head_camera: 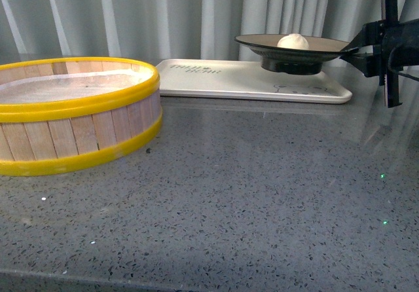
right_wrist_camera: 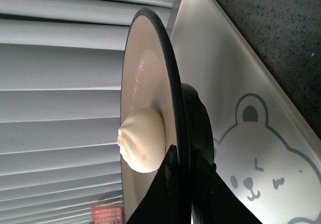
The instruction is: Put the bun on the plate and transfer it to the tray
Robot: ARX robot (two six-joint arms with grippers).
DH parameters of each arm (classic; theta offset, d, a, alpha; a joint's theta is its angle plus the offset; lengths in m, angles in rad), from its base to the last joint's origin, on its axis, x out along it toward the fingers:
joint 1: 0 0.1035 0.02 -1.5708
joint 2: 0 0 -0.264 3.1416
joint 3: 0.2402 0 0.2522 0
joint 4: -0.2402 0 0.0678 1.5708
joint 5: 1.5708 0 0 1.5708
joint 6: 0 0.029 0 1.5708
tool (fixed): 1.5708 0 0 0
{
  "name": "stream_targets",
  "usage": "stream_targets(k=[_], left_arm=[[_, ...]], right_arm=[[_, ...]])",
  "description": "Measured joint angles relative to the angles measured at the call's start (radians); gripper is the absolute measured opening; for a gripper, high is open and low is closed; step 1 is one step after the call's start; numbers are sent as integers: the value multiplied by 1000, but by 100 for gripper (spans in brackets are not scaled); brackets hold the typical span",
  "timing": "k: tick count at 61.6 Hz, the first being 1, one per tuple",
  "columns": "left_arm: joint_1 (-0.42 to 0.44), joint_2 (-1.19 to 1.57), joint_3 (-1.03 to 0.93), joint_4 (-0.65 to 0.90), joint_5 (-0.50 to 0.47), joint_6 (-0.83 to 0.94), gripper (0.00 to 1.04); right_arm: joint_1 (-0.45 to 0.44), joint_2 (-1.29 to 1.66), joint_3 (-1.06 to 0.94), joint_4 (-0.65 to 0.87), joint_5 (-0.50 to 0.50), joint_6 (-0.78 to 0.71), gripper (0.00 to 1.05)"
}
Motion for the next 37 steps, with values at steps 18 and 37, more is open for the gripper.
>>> stream_targets(k=[18, 37], left_arm=[[0, 0, 0, 0, 0, 0, 98], [0, 0, 0, 0, 0, 0, 98]], right_arm=[[27, 37, 32, -21, -9, 1, 2], [12, 47, 38, -22, -2, -3, 2]])
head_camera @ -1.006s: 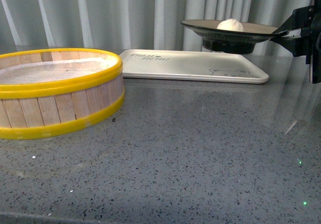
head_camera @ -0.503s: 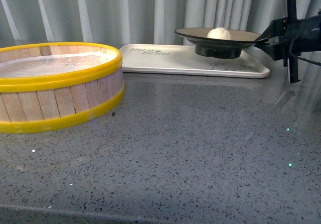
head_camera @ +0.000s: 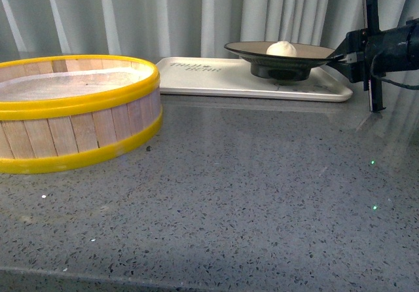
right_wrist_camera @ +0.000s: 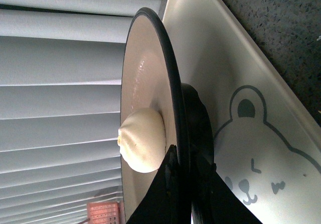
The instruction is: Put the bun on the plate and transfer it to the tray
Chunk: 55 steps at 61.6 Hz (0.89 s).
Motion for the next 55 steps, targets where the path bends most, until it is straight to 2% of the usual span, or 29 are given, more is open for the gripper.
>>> stream_targets(k=[13, 21, 47, 55], left_arm=[[0, 0, 0, 0, 0, 0, 98], [0, 0, 0, 0, 0, 0, 98], [0, 0, 0, 0, 0, 0, 98], [0, 0, 0, 0, 0, 0, 98]], right_arm=[[-3, -28, -44, 0, -11, -18, 3], [2, -43, -66, 2, -10, -15, 32], [-4, -133, -155, 25, 27, 1, 98], [-20, -218, -200, 42, 52, -3, 96]])
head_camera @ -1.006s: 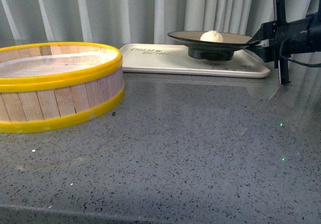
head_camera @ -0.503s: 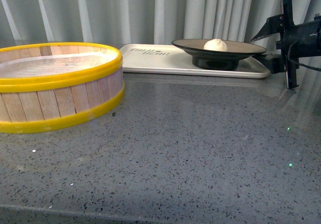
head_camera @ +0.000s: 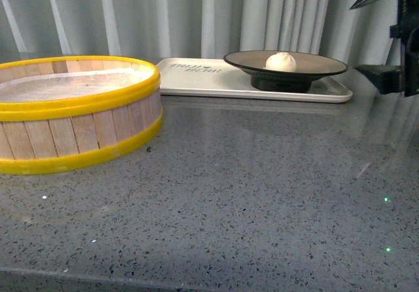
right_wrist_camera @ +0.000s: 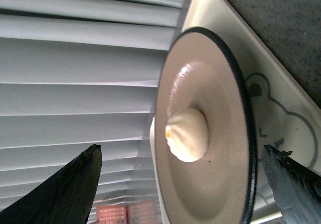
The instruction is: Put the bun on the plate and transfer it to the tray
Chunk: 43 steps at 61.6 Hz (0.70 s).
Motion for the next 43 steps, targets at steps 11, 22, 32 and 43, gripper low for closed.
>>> stream_targets(k=[11, 22, 32, 43], left_arm=[[0, 0, 0, 0, 0, 0, 98], [0, 0, 0, 0, 0, 0, 98], [0, 0, 0, 0, 0, 0, 98], [0, 0, 0, 0, 0, 0, 98]], right_arm=[[-34, -161, -136, 19, 36, -57, 96], [-93, -462, -416, 21, 325, -363, 96], [-108, -847, -820, 275, 703, -949, 96], [-150, -1060, -1198, 471, 677, -1426, 96]])
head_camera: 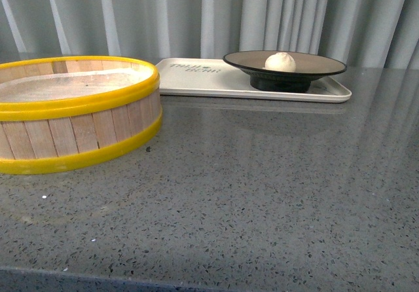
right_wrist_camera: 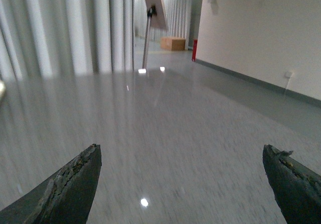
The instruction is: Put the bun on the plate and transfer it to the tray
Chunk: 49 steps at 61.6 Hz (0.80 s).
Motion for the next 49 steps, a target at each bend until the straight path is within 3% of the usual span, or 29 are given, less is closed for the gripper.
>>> stream_targets(k=[4, 6, 9, 16, 21, 41, 46, 49], left_arm=[[0, 0, 0, 0, 0, 0, 98], [0, 0, 0, 0, 0, 0, 98], [0, 0, 0, 0, 0, 0, 98], [0, 0, 0, 0, 0, 0, 98], [0, 0, 0, 0, 0, 0, 98], [0, 0, 0, 0, 0, 0, 98], [0, 0, 0, 0, 0, 0, 98], [0, 0, 0, 0, 0, 0, 98]], right_arm=[[-30, -18, -111, 44, -37, -77, 96], [-68, -33, -150, 33, -132, -77, 93], [-142, -95, -185, -65, -357, -38, 85], [-162, -277, -195, -267, -647, 25, 67], [-125, -374, -195, -344, -655, 43, 54], [9, -558, -195, -516, -521, 60, 1], [48, -600, -195, -559, -480, 60, 2], [114, -625, -195, -587, -384, 60, 2]])
